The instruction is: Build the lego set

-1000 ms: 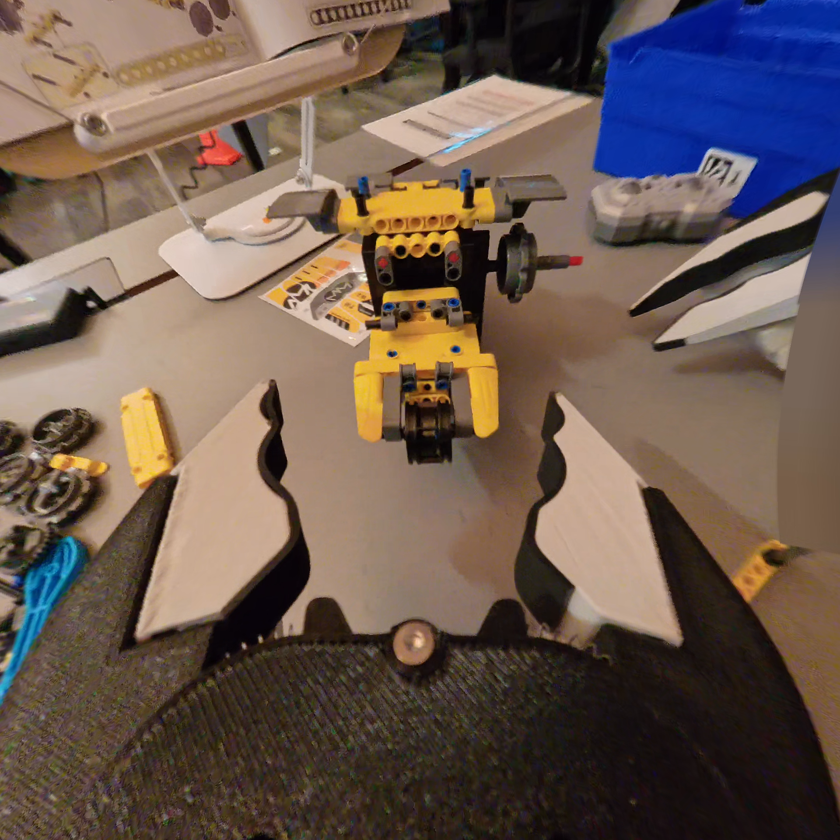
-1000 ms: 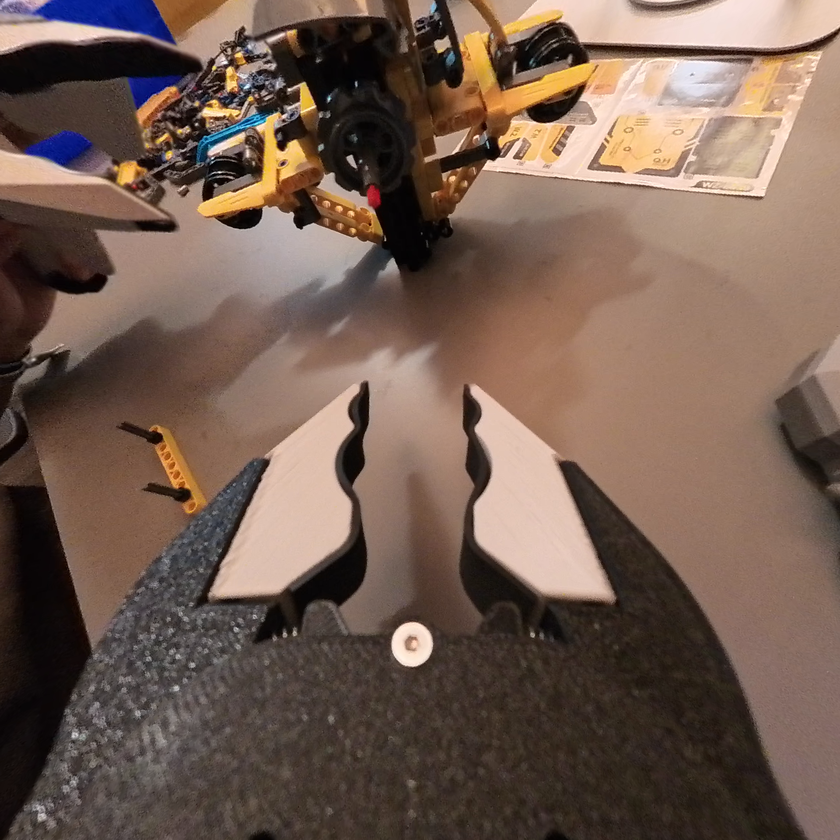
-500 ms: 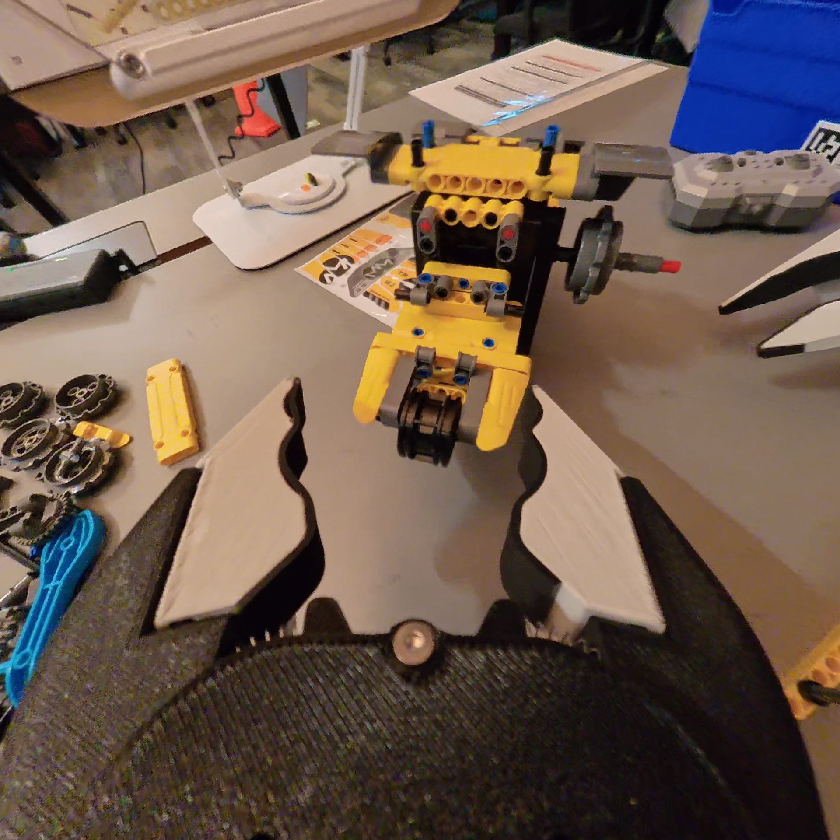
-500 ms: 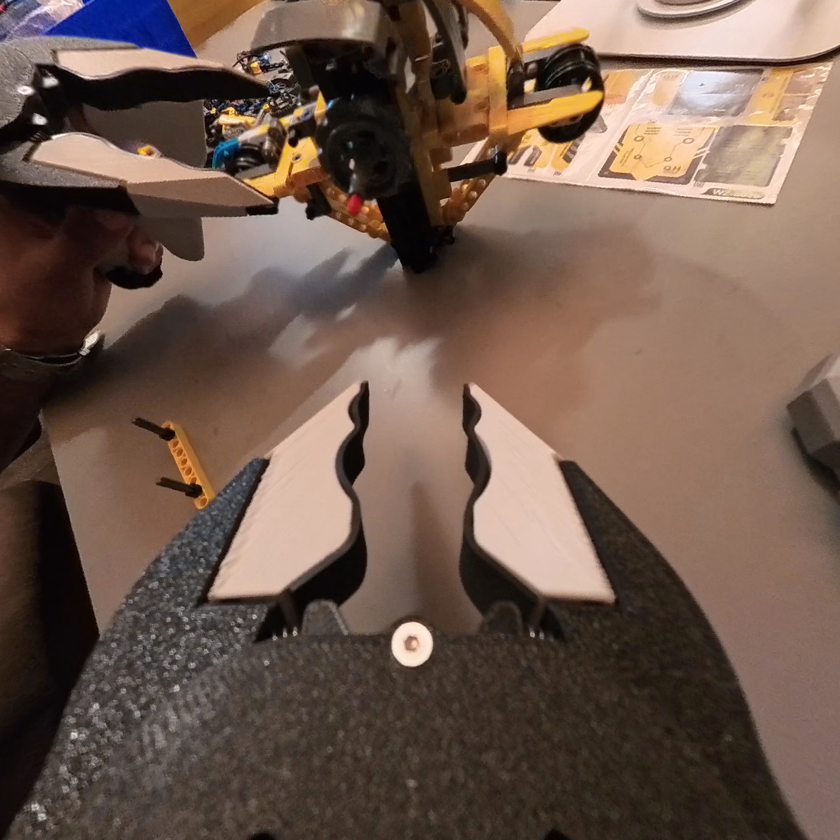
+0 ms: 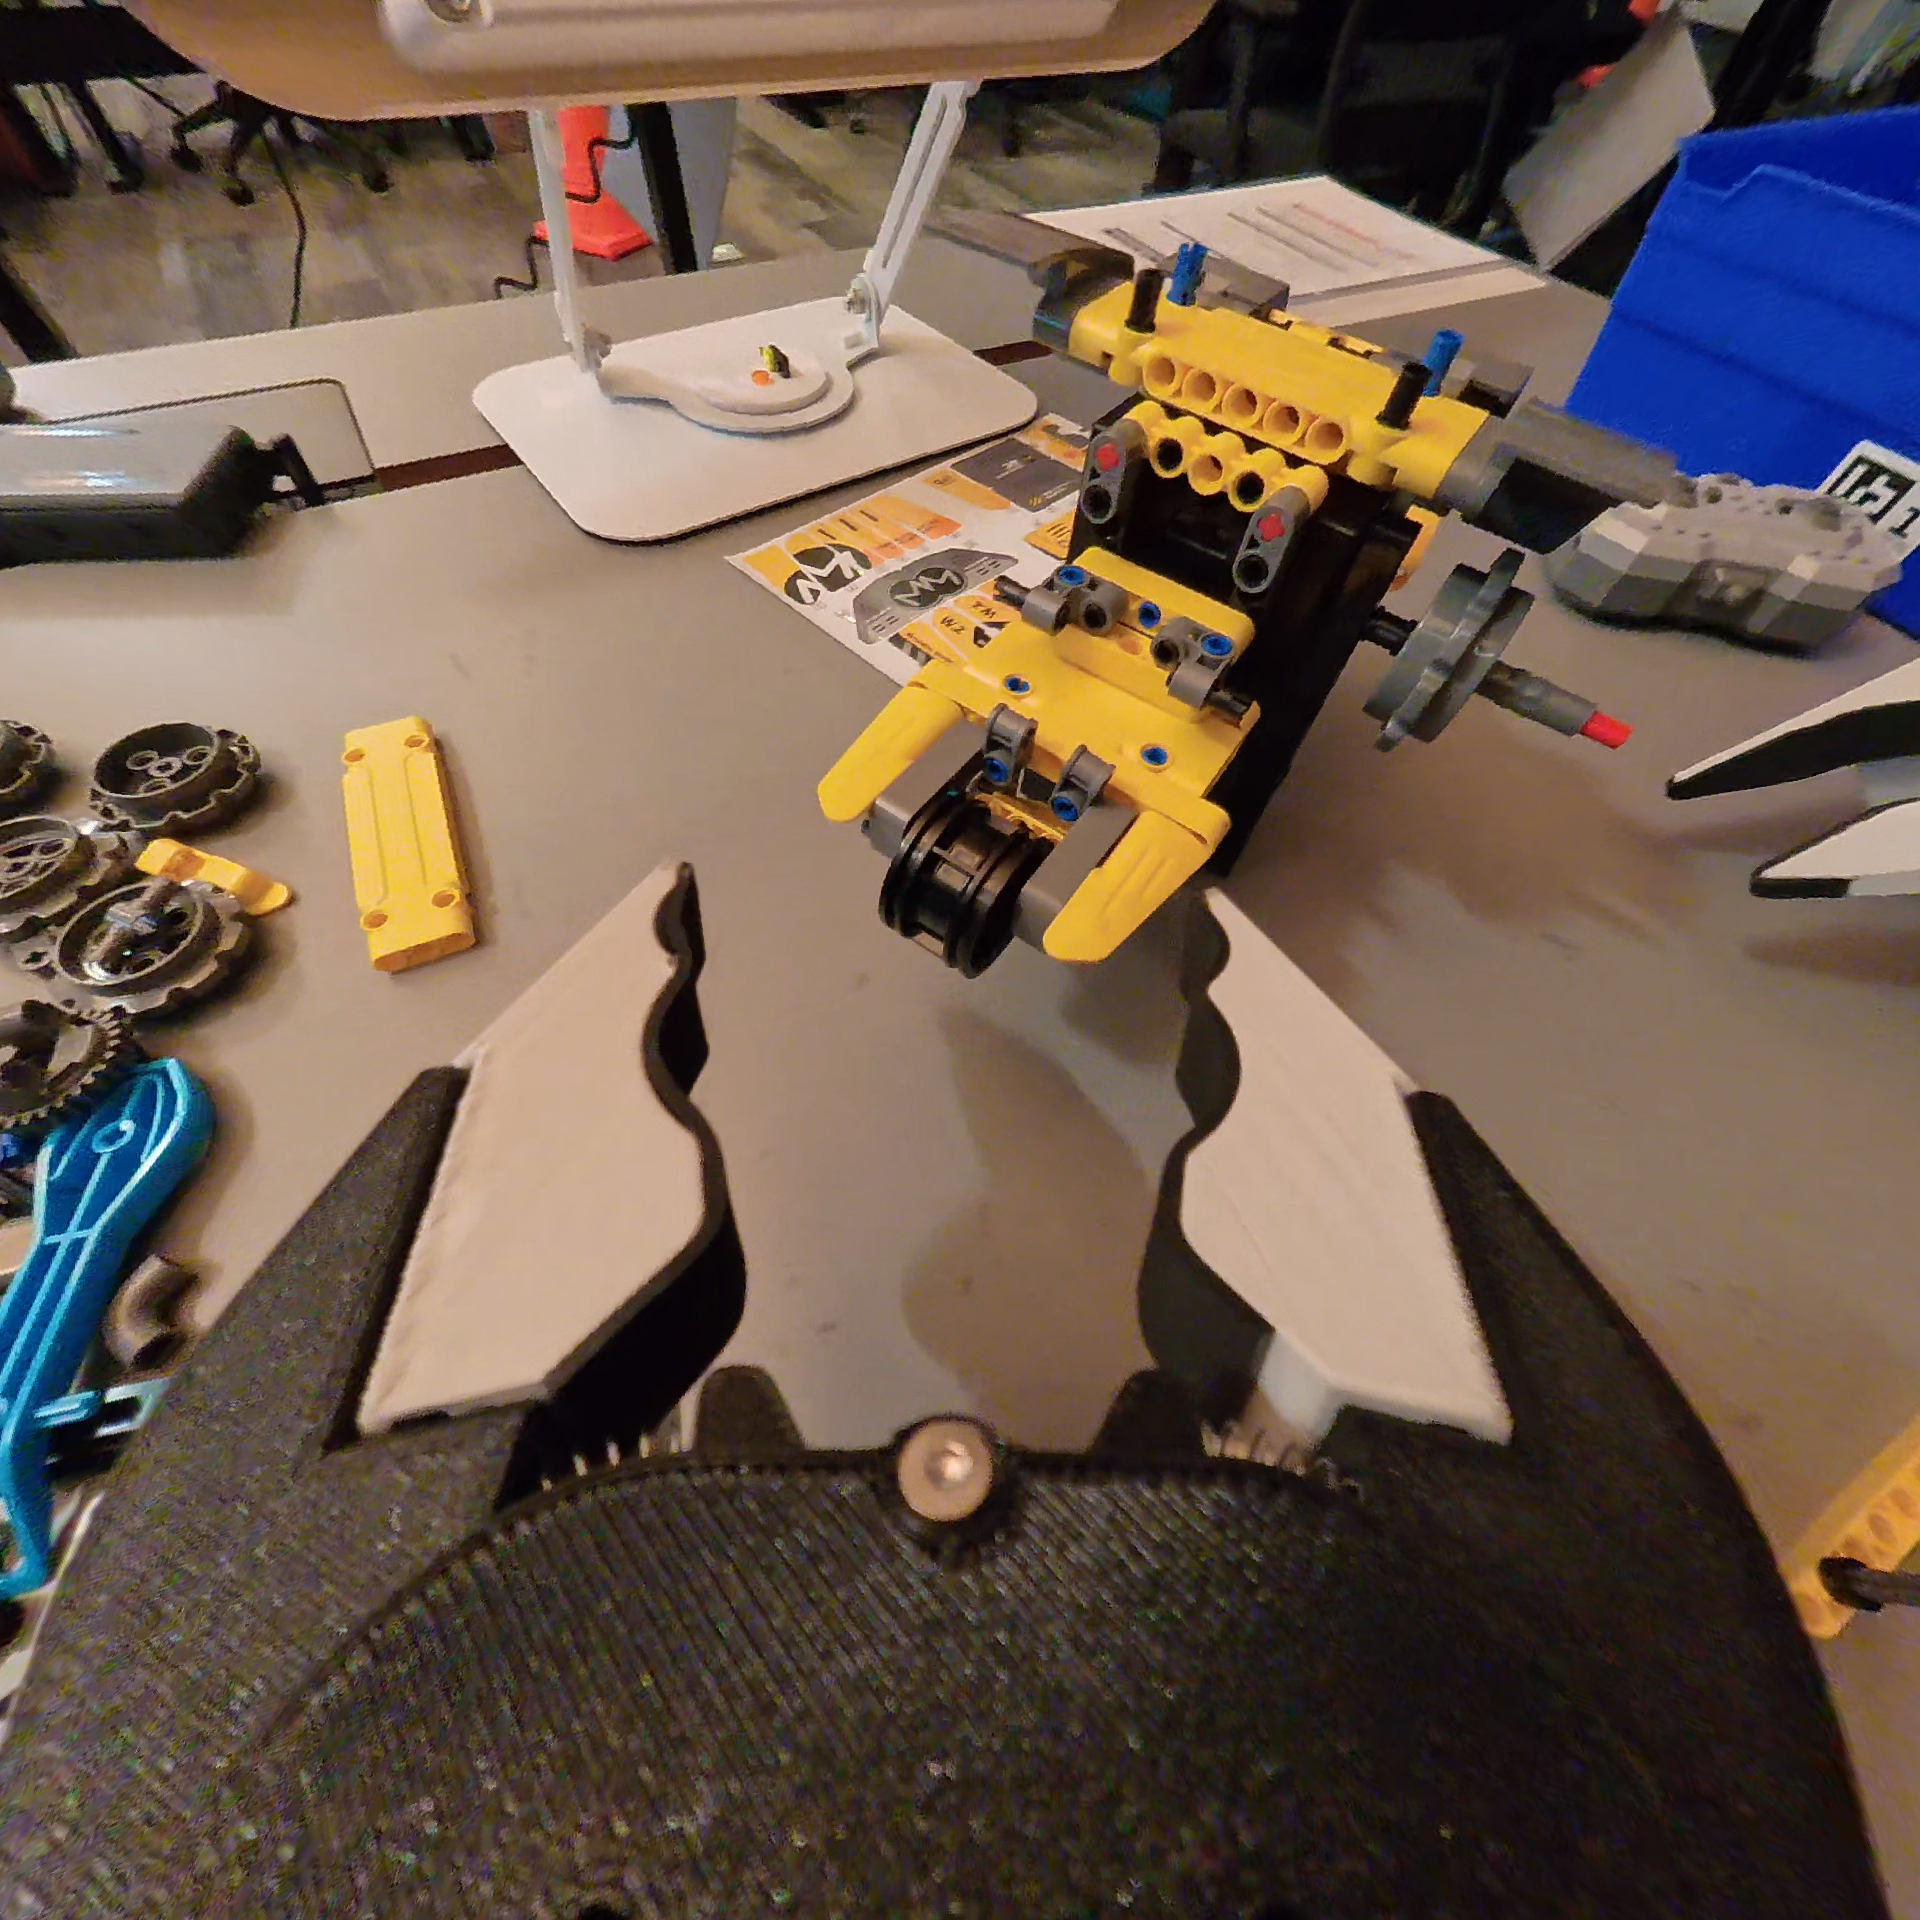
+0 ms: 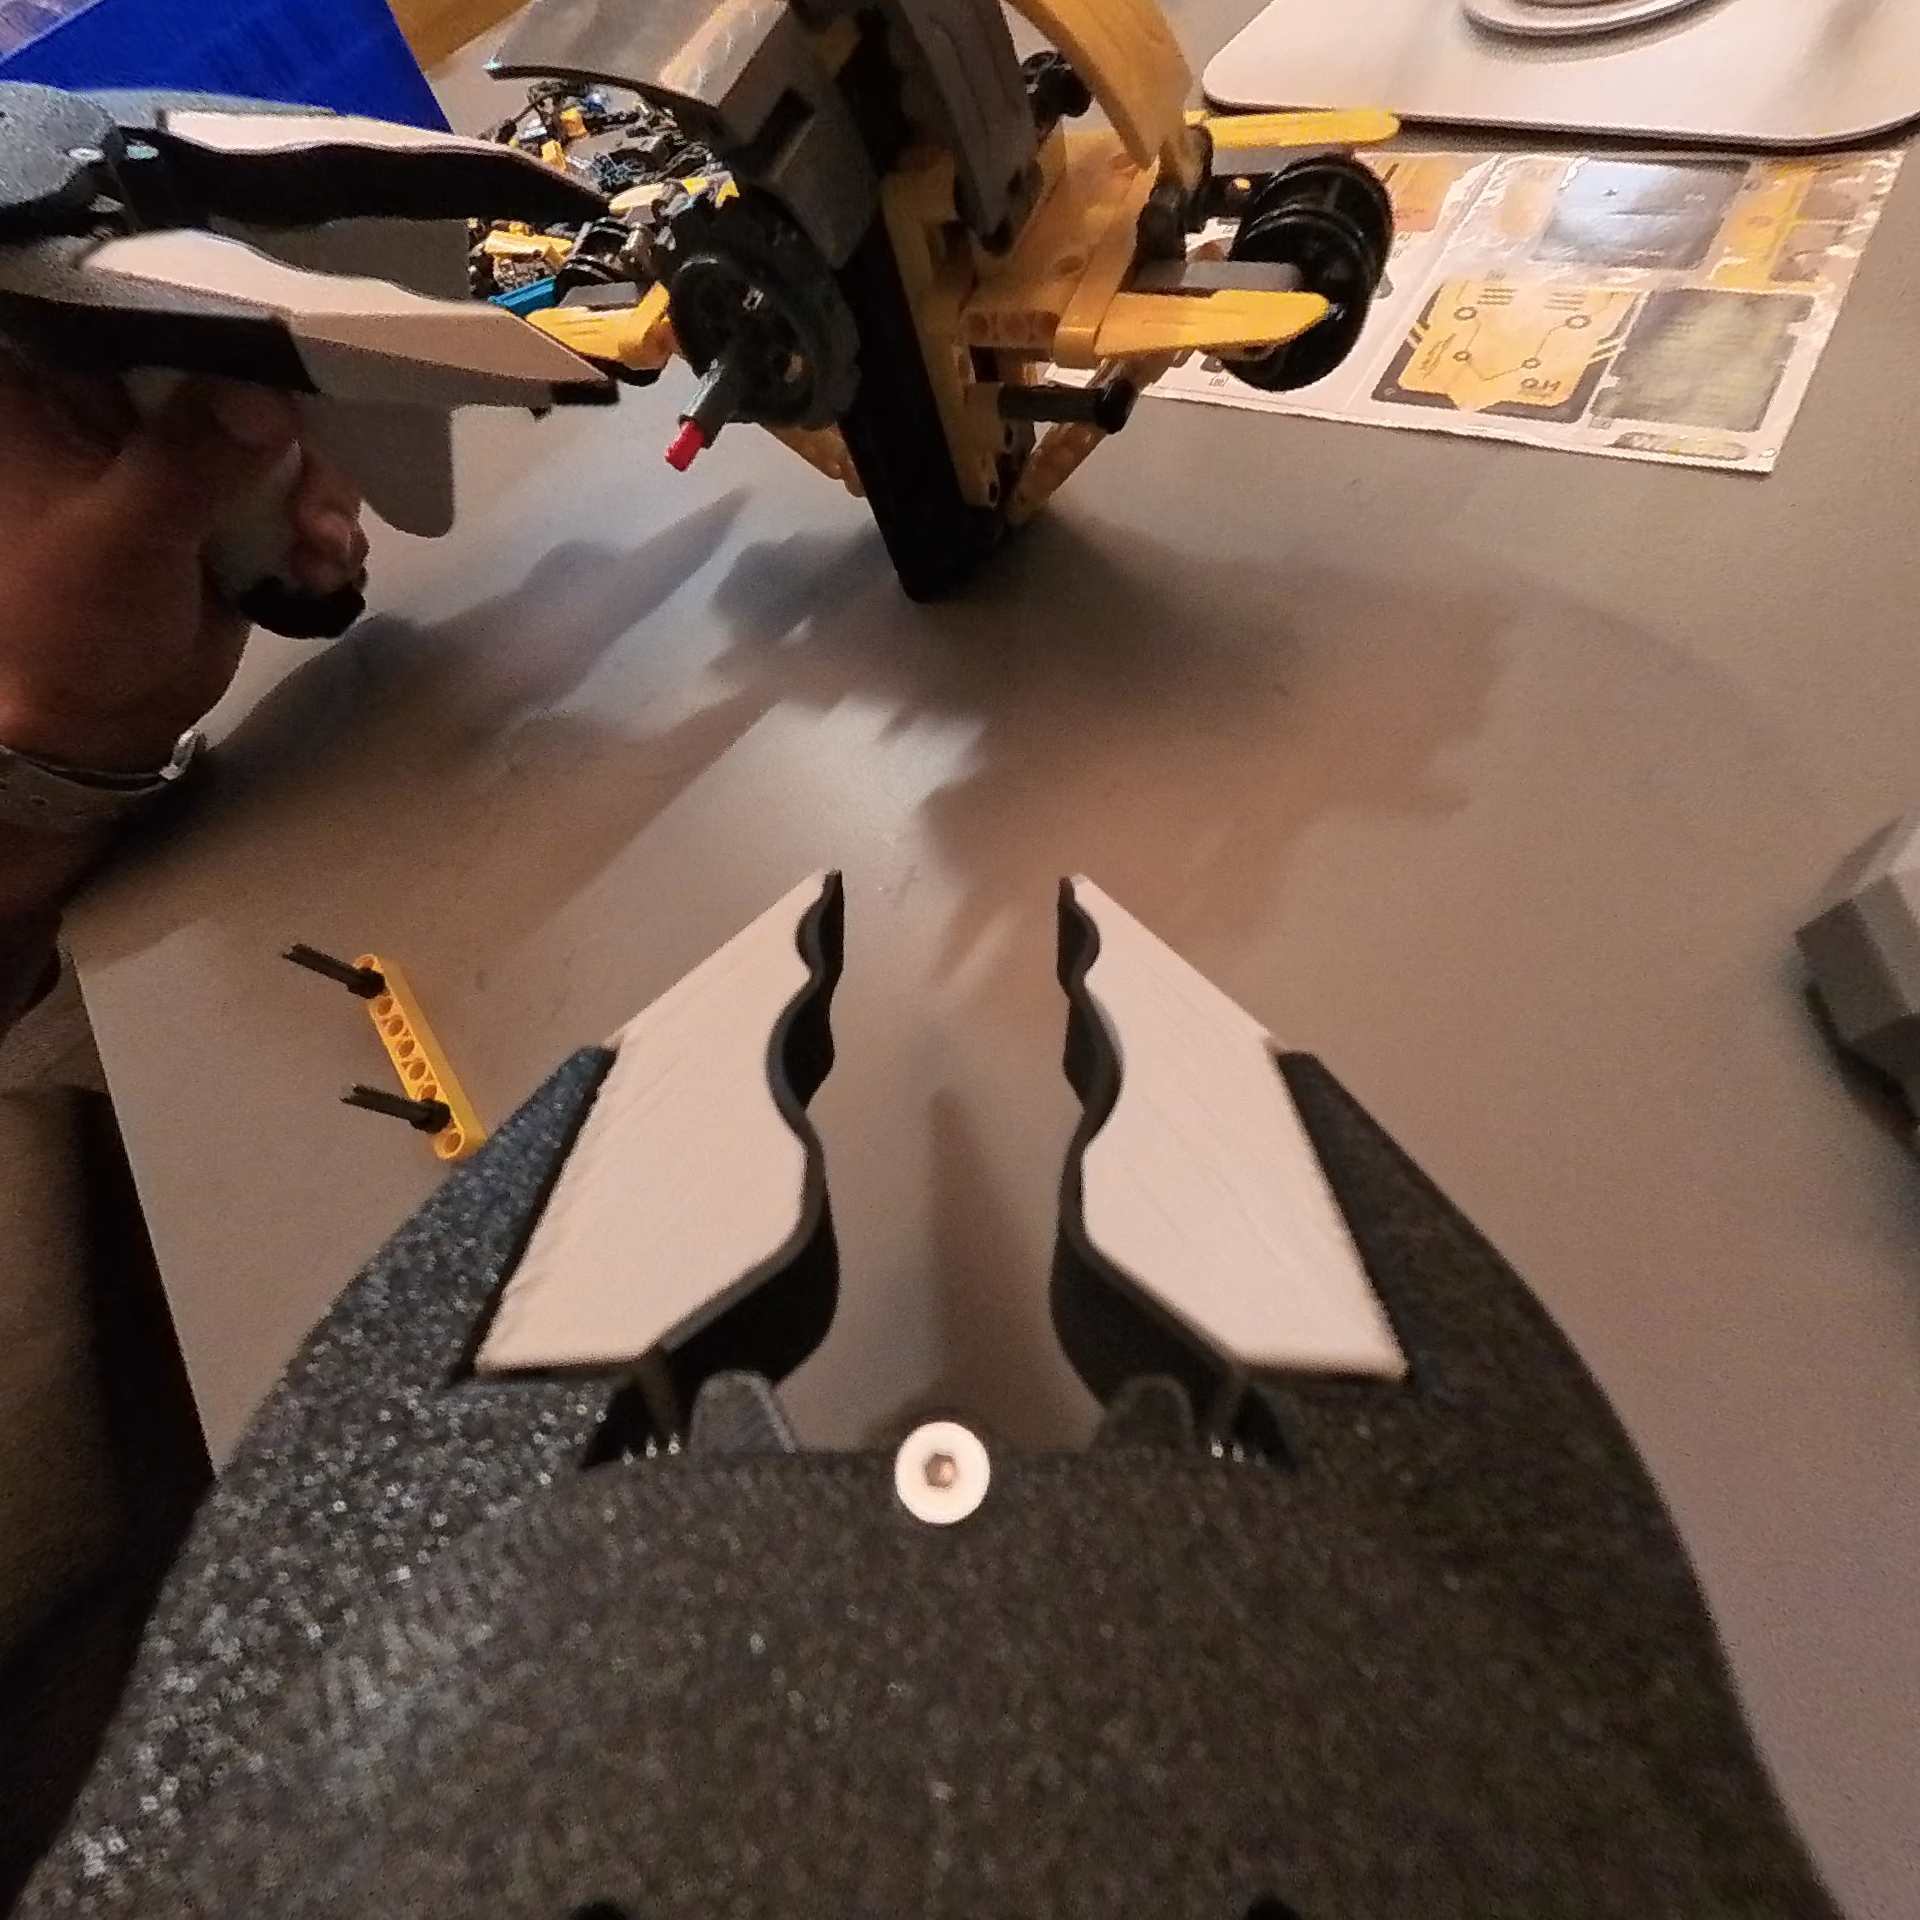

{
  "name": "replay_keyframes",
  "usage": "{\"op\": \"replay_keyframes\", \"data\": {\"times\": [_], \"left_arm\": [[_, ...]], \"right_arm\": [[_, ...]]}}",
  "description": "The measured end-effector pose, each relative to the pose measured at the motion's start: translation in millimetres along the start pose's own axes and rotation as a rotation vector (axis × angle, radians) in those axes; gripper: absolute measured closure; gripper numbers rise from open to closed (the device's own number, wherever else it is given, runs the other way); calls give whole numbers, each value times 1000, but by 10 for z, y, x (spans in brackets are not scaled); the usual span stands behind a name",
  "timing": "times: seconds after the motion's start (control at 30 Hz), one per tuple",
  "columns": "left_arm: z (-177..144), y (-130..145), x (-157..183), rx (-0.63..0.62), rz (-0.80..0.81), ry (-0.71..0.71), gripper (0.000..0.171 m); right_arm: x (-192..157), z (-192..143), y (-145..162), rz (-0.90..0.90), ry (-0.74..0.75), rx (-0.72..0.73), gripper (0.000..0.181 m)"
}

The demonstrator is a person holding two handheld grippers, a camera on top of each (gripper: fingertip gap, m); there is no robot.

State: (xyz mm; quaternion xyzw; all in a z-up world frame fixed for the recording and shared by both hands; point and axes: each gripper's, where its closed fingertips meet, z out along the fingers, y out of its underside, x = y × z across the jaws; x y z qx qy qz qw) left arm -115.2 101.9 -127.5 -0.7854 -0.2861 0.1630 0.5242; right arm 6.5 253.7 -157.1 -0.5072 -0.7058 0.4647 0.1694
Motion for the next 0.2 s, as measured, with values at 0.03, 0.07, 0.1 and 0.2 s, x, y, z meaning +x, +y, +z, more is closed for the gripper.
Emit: {"op": "replay_keyframes", "data": {"times": [0.03,0.07,0.1,0.2], "left_arm": [[0,-3,12,3,-3,9,79],[2,-5,21,4,-4,14,77],[5,-6,30,4,-4,18,75],[10,-22,70,15,5,29,70]], "right_arm": [[-1,1,1,-2,1,-1,141],[-2,2,3,-3,2,-2,141],[-3,4,4,-4,2,-3,141],[-5,7,8,-7,3,-7,141]]}}
